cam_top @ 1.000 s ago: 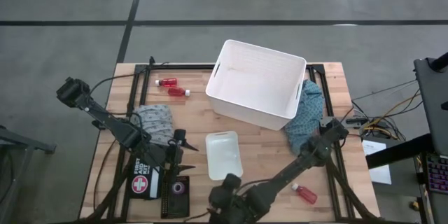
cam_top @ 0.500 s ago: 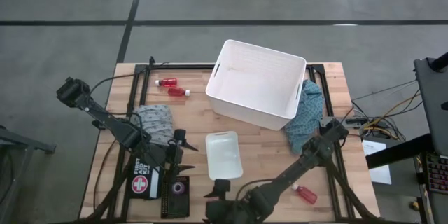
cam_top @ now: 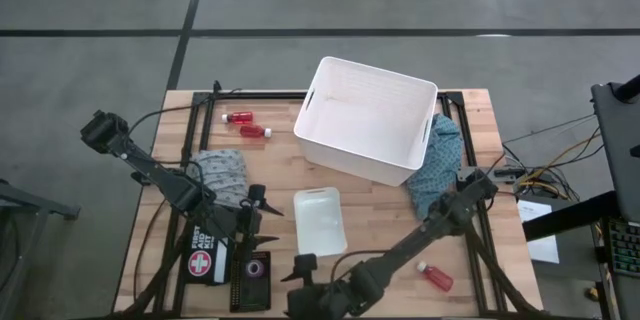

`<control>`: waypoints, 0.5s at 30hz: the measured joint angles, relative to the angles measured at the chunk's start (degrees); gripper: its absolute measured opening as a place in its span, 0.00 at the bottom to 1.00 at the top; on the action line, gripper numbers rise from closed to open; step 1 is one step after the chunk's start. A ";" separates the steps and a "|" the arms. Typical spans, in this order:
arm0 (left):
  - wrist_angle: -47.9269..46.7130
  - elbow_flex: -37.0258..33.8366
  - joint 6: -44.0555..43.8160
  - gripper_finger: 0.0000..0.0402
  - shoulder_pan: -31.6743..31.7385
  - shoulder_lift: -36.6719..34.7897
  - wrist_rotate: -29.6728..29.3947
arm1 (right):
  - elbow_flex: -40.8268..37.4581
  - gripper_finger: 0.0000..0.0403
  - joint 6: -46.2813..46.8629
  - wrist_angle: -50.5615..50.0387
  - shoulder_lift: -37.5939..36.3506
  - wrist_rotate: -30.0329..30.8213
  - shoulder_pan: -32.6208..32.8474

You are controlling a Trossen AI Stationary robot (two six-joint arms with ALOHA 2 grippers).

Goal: Pick & Place Medicine items
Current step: Put the pink bandage into the black bin

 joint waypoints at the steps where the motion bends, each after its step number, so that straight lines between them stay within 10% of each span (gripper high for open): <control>1: 0.00 0.00 0.00 0.73 0.00 0.00 -0.02 | -0.78 0.86 -0.52 0.95 -0.06 -0.35 -0.12; 15: -0.02 0.00 0.00 0.73 0.01 0.00 -0.02 | -30.24 0.86 -3.61 26.43 -14.69 -2.86 -2.21</control>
